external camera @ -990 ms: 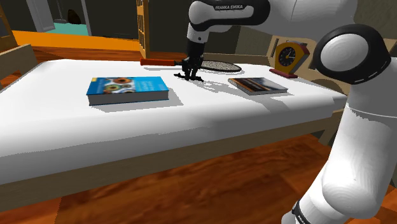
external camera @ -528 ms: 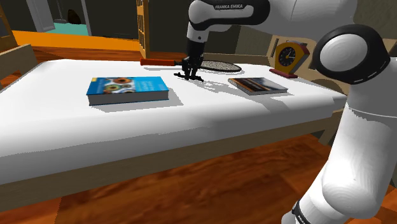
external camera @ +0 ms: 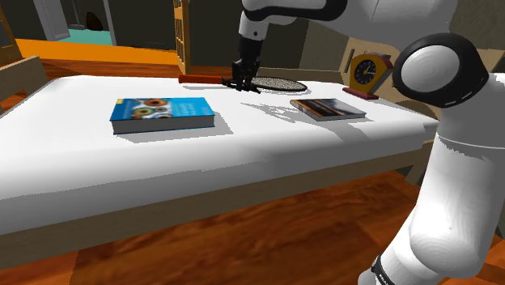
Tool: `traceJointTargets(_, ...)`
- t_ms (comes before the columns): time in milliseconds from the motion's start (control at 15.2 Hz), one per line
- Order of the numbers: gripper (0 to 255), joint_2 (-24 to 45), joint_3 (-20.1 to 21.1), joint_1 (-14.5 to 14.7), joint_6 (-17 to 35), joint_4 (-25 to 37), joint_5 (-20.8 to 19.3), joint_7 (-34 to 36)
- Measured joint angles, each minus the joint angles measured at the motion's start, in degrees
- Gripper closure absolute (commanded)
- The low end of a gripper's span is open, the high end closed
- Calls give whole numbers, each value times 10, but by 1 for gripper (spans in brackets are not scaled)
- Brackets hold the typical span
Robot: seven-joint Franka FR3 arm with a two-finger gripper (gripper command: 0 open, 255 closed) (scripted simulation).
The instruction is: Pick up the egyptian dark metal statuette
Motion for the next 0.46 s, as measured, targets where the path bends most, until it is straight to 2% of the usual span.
traceJointTargets(462,255,28,0,2,-63,91,-1,1)
